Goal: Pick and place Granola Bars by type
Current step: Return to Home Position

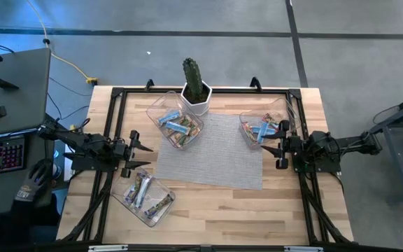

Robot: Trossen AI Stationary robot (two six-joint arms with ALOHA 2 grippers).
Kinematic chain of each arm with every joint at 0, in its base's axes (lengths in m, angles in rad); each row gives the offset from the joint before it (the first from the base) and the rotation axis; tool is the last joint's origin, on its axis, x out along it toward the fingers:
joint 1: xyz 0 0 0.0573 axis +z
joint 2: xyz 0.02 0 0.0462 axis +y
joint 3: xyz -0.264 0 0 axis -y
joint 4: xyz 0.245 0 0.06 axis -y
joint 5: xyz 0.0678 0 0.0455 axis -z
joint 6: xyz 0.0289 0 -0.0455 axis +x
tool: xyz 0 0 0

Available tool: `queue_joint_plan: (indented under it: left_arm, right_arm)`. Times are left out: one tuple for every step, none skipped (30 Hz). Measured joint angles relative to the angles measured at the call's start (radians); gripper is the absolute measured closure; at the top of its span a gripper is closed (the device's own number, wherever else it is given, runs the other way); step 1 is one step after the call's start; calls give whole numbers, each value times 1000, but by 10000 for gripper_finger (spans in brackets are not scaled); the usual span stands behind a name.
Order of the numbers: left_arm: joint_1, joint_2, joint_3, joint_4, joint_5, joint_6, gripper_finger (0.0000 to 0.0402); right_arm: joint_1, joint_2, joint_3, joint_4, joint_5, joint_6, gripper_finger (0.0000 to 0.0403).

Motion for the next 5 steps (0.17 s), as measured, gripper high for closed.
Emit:
queue_joint_plan:
  left_arm:
    - [0,0,0,0,0,0,191]
    - [0,0,0,0,0,0,191]
    - [0,0,0,0,0,0,191]
    - [0,0,0,0,0,0,191]
    - [0,0,0,0,0,0,191]
  right_arm:
    - [0,0,0,0,0,0,249]
    - [0,0,0,0,0,0,249]
    - [0,0,0,0,0,0,249]
    - [0,0,0,0,0,0,249]
    - [0,0,0,0,0,0,249]
